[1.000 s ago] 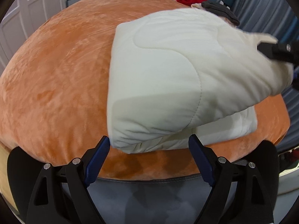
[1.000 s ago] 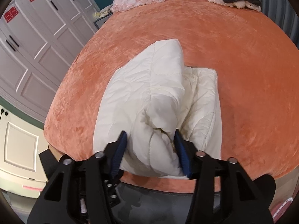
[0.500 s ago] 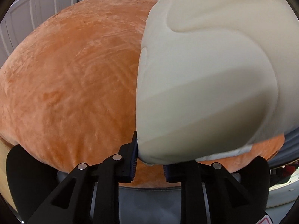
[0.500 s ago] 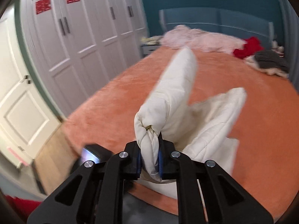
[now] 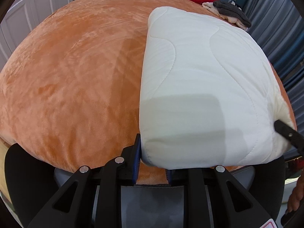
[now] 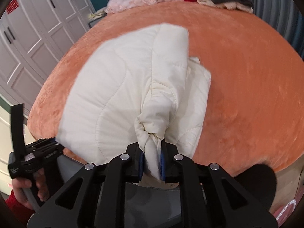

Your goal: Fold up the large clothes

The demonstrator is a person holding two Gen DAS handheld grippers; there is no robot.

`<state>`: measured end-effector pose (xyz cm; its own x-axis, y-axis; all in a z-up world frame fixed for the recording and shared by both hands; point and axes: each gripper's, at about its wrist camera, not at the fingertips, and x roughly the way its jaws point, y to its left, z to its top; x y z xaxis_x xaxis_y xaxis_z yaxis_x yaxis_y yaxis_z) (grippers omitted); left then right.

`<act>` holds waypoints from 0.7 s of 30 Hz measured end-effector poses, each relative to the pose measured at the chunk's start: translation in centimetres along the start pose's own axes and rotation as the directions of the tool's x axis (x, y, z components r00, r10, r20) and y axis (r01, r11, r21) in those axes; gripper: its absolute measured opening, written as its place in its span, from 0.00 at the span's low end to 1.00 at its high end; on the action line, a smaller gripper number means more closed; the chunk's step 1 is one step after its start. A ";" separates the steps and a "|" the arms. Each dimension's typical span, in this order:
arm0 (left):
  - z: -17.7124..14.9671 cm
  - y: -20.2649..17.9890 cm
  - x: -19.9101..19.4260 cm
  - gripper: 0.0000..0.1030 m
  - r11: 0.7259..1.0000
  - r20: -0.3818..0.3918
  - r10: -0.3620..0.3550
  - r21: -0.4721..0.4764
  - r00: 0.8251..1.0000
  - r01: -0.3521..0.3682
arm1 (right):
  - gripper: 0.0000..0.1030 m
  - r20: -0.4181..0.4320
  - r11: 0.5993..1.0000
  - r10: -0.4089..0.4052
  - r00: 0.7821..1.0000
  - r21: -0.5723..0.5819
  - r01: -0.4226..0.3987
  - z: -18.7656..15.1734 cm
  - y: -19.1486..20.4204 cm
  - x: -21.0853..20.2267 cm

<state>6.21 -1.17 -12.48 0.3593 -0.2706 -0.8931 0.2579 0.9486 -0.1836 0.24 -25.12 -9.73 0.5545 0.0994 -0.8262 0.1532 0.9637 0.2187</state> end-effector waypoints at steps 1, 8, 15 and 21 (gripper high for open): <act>-0.1 0.0 0.1 0.19 1.000 -0.002 0.004 0.003 1.000 -0.004 | 0.12 -0.008 1.000 0.001 1.000 0.009 -0.001 -0.1 -0.3 0.4; 0.2 -0.1 0.8 0.19 1.000 -0.016 0.020 0.011 1.000 -0.020 | 0.14 -0.042 0.998 0.016 0.999 0.055 -0.013 -0.7 -1.3 2.5; -0.1 -0.4 1.1 0.20 1.000 -0.027 0.030 0.009 0.999 -0.030 | 0.17 -0.049 0.997 0.029 0.998 0.079 -0.025 -0.3 -1.8 3.7; -0.1 0.4 0.6 0.24 1.000 -0.047 -0.001 0.010 0.999 0.002 | 0.32 -0.031 0.974 0.127 0.991 0.193 -0.119 -0.4 -3.8 1.4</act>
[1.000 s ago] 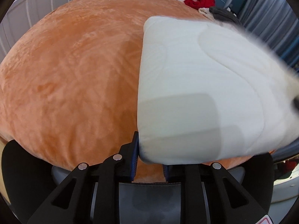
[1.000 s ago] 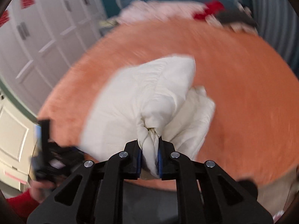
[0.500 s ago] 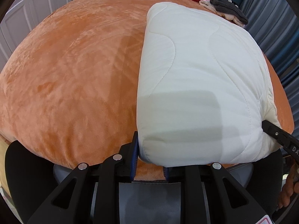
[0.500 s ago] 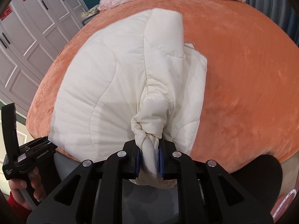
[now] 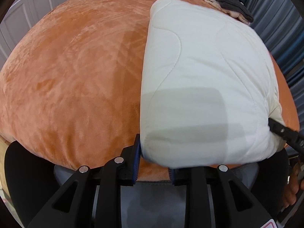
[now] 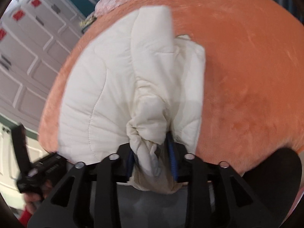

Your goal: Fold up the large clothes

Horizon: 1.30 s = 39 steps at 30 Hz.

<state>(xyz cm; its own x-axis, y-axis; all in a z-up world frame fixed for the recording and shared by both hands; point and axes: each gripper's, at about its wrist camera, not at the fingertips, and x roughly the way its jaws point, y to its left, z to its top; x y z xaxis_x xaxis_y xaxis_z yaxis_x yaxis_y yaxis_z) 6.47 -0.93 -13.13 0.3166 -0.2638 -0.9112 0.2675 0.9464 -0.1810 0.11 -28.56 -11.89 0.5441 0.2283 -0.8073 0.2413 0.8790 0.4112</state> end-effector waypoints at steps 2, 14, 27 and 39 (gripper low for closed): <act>-0.6 0.5 -1.2 0.25 0.999 -0.007 -0.027 0.017 1.000 0.028 | 0.41 0.024 0.999 0.027 0.999 0.018 -0.028 -0.1 -0.4 -1.9; 1.2 4.3 -10.4 0.40 0.994 0.191 -0.076 -0.064 0.979 0.089 | 0.46 0.128 0.954 0.105 0.986 0.268 -0.136 5.1 -4.7 -4.7; 10.1 -0.5 -5.7 0.40 0.976 0.193 -0.185 -0.079 0.964 0.203 | 0.00 0.066 0.978 0.101 0.993 0.179 -0.111 12.7 -2.3 2.4; 15.2 -4.2 -1.2 0.40 0.980 0.141 -0.190 -0.031 0.972 0.196 | 0.46 0.149 0.949 0.215 0.965 0.201 -0.243 14.3 0.1 -0.1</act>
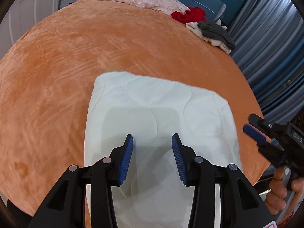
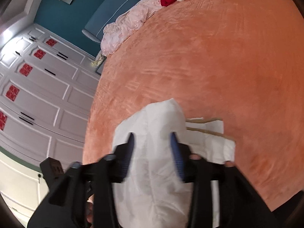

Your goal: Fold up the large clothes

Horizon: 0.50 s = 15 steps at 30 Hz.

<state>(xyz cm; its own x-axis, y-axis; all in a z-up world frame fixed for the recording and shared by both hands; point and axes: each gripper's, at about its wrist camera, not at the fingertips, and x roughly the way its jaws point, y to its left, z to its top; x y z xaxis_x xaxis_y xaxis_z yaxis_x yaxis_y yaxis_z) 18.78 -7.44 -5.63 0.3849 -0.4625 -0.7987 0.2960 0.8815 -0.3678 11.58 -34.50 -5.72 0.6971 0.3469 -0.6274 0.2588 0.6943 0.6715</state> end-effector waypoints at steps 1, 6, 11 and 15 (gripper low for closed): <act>0.3 0.0 0.1 0.40 1.000 -0.003 0.003 -0.007 1.000 -0.003 | 0.51 -0.021 1.000 -0.012 1.000 0.006 0.012 0.2 0.4 0.9; 1.8 0.8 0.4 0.40 0.999 0.002 0.017 -0.050 1.000 -0.017 | 0.19 -0.140 0.991 -0.134 0.981 -0.037 0.130 0.2 0.7 5.6; 2.3 0.4 0.0 0.40 0.999 0.008 0.025 -0.020 1.000 -0.025 | 0.05 0.048 0.982 -0.117 0.992 -0.146 0.123 -0.7 3.0 1.0; 1.8 -0.4 1.8 0.40 0.999 -0.019 0.048 0.012 0.999 -0.048 | 0.05 0.064 0.934 -0.300 0.952 -0.183 0.306 -2.0 1.2 1.3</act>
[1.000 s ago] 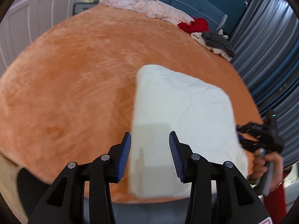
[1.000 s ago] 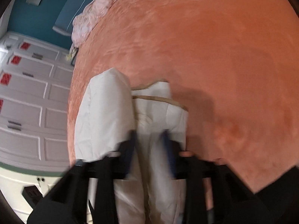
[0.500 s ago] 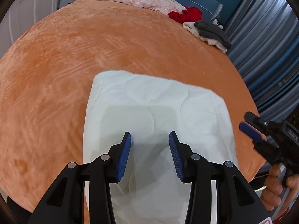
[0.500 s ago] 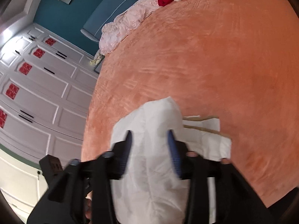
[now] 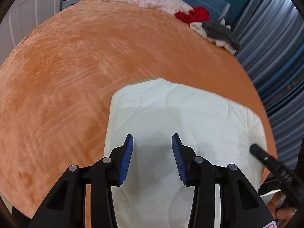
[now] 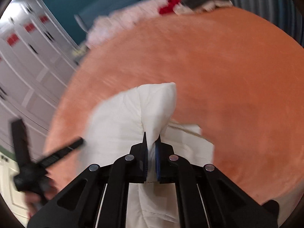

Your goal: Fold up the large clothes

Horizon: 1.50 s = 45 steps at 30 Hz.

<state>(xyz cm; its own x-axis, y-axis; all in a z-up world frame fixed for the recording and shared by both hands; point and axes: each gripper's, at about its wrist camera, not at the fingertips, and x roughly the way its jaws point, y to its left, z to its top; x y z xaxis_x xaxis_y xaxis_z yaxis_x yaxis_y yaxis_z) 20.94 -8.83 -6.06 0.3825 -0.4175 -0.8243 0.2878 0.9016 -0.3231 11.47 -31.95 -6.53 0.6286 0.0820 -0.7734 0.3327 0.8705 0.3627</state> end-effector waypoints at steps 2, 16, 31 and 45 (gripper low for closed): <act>-0.5 -0.4 1.3 0.40 1.000 -0.010 0.009 0.005 1.000 -0.009 | 0.05 -0.052 0.999 -0.026 0.998 0.026 0.027 -0.8 -1.4 2.2; -3.7 -1.6 5.5 0.41 0.972 0.103 0.179 0.135 0.978 -0.192 | 0.10 -0.111 1.000 -0.007 0.994 0.015 0.009 -3.5 -3.7 6.9; -4.6 -1.9 6.7 0.41 0.955 0.167 0.231 0.148 0.959 -0.256 | 0.10 -0.084 1.000 -0.015 0.996 -0.004 0.015 -4.3 -3.6 8.3; -1.6 0.8 1.9 0.55 0.995 0.077 0.098 0.023 0.992 -0.100 | 0.47 0.005 0.988 0.004 1.000 0.157 -0.004 -1.5 -4.9 1.7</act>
<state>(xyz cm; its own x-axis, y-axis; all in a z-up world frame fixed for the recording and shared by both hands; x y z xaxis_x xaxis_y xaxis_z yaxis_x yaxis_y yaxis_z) 20.49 -8.70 -8.63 0.4757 -0.3342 -0.8136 0.2682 0.9361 -0.2277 9.83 -35.33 -10.37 0.6334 0.0827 -0.7694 0.4358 0.7835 0.4430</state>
